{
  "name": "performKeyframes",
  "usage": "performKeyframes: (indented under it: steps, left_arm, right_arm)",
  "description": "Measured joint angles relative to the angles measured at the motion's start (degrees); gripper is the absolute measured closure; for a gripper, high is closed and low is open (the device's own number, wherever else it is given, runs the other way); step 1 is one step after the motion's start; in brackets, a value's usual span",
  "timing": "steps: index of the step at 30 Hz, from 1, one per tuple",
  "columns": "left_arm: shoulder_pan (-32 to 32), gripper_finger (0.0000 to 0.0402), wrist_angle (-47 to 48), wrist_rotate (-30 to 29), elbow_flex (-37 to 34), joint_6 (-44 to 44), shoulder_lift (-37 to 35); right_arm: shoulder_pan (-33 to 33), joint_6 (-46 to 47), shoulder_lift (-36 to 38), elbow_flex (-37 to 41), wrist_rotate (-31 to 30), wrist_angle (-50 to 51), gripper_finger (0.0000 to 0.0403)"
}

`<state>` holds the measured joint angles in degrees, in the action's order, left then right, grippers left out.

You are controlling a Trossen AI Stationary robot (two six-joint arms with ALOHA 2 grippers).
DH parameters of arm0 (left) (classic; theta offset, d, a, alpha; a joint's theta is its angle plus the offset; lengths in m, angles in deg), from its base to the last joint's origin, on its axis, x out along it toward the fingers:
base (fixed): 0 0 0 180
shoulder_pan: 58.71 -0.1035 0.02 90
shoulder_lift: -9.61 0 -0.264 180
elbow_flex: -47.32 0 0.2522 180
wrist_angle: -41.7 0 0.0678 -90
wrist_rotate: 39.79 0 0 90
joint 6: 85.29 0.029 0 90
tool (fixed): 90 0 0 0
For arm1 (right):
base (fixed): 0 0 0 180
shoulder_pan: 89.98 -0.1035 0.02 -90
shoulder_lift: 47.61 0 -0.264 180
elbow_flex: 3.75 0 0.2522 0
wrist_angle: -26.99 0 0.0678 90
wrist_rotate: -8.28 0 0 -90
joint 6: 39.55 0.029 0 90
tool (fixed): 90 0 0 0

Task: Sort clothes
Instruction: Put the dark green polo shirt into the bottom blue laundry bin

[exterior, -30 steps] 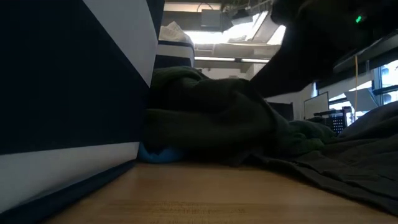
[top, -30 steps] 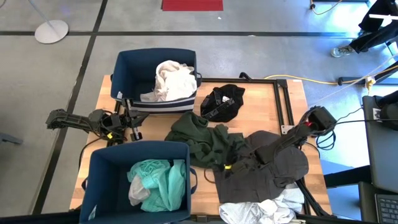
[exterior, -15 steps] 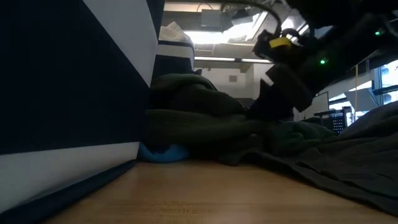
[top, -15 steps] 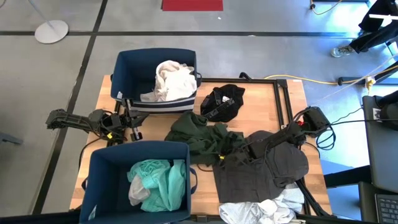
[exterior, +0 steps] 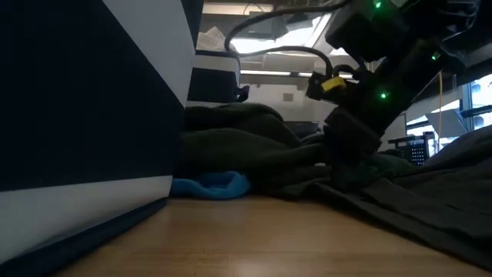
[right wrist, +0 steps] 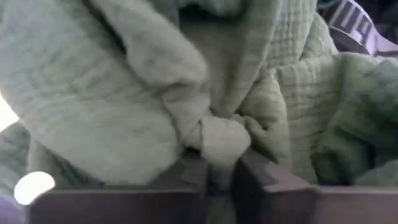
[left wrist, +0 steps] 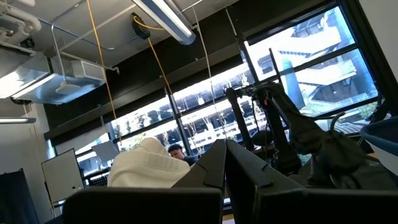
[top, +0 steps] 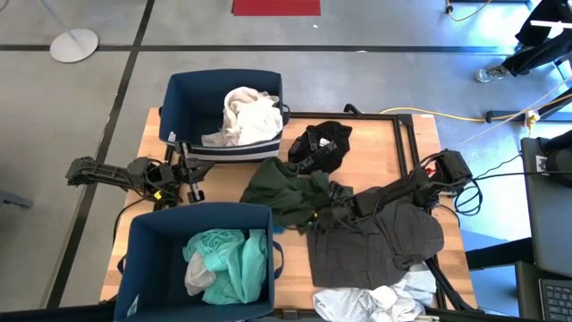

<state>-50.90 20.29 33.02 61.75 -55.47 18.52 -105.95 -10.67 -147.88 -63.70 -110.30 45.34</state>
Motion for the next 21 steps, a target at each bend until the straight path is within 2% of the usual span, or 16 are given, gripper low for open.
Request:
performKeyframes:
  steps: [2,6,9,12,21]
  left_arm:
    - [0.0,0.0402,0.0,0.0,0.0,-0.02,0.0]
    - [0.0,0.0402,-0.01,0.01,0.0,0.0,0.0]
    - [0.0,0.0402,0.03,0.0,0.0,-0.01,0.04]
    - [0.0,0.0402,0.09,0.02,0.0,0.0,0.04]
    - [0.0,0.0402,0.13,0.0,0.0,-0.02,0.04]
  right_arm:
    - [-0.03,-0.17,0.04,-0.07,-0.18,1.05,0.0388]
    - [-0.82,-0.27,1.48,-1.31,0.08,2.92,0.0368]
    - [-1.85,-0.72,4.15,-4.05,-0.59,6.82,0.0373]
    - [-3.2,-0.86,7.12,-7.43,-3.27,14.23,0.0391]
    - [-7.42,0.41,13.71,-22.21,-15.42,37.59,0.0387]
